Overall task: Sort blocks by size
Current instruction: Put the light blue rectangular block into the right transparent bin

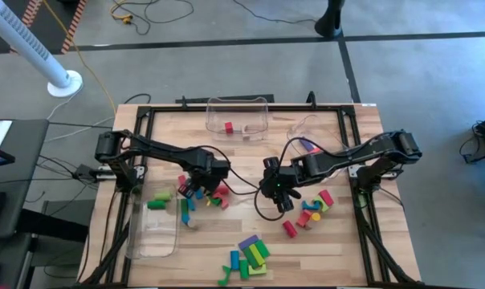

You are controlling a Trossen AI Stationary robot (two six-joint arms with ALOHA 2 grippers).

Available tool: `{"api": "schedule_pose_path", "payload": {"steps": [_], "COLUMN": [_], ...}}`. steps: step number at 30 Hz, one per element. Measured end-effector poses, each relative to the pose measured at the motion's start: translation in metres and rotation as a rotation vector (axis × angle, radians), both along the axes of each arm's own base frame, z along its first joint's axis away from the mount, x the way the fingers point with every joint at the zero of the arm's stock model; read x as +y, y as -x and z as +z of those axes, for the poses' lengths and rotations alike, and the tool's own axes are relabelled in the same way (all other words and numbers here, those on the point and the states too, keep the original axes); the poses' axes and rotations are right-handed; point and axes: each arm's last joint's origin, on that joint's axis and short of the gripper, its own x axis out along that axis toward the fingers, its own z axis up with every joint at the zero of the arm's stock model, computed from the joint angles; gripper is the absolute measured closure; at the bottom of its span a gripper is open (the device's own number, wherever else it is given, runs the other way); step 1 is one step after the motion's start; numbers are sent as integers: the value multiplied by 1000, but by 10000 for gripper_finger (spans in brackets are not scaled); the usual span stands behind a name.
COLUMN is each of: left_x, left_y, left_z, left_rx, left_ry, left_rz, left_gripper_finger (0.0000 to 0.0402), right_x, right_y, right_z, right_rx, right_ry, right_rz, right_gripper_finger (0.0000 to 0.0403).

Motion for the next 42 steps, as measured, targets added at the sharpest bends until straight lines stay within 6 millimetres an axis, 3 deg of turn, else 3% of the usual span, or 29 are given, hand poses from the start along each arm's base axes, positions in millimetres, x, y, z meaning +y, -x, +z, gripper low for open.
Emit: {"api": "schedule_pose_path", "payload": {"steps": [16,26,34,42], "left_x": [8,12,14,24], "left_y": [1,3,-3,-30], "left_z": [-7,-17,-27,-9], "left_rx": [-10,80,89,-80], "left_ry": [54,84,48,-38], "left_rz": [56,129,102,120], "left_gripper_finger": [235,235,235,235], "right_x": [4,4,4,4], "right_y": [0,-1,0,-1], "right_z": [0,1,1,1], "right_rx": [-7,-14,-15,-20], "right_ry": [-5,-6,-8,-3], "right_rz": [11,9,7,18], "right_gripper_finger": [132,132,132,132]}}
